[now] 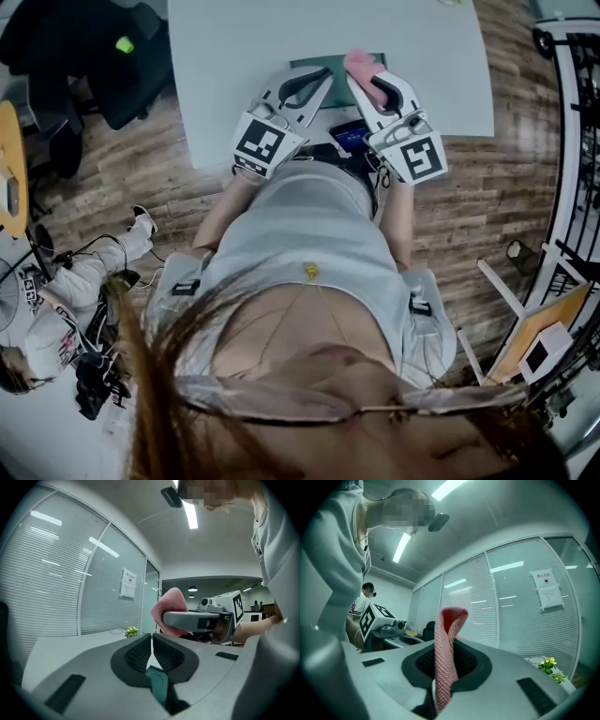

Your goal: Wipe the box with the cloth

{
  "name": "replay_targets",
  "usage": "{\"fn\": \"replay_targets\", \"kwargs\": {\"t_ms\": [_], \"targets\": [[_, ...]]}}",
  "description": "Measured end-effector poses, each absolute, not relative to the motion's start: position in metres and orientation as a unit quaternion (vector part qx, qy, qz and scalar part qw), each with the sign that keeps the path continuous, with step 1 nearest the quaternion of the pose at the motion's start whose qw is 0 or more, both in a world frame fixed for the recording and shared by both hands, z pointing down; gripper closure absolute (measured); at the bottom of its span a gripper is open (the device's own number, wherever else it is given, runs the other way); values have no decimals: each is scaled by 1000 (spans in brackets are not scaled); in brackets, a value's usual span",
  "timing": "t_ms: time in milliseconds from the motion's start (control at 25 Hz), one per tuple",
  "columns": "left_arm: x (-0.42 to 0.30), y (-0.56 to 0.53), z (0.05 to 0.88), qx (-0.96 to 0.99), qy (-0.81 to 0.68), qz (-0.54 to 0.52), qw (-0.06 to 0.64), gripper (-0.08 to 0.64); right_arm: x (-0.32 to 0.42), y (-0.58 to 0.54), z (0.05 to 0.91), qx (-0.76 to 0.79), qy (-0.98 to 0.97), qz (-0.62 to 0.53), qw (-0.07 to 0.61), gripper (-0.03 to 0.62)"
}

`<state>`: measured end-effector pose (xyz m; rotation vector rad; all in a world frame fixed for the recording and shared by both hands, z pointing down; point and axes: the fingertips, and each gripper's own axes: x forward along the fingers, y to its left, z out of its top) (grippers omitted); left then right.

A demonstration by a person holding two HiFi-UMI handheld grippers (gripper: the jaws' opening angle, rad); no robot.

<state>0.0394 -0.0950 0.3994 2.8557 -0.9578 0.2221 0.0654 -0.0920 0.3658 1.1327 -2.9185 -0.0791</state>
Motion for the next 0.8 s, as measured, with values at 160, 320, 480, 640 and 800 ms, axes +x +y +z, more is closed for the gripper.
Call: {"fn": "replay_targets", "kwargs": {"t_ms": [160, 320, 480, 640, 800], "targets": [[38, -96, 400, 943, -319, 76, 57, 521, 66, -93, 369, 367, -930, -16, 8, 552], [41, -95, 398, 943, -320, 75, 56, 520, 69, -94, 369, 368, -930, -14, 10, 552], [45, -95, 397, 942, -321, 75, 56, 522, 73, -94, 371, 368, -930, -12, 14, 552], [48, -94, 396, 942, -323, 75, 54, 520, 76, -92, 371, 360, -932, -21, 14, 554], [48, -93, 397, 941, -326, 76, 53, 521, 75, -92, 372, 355, -935, -22, 16, 554]]}}
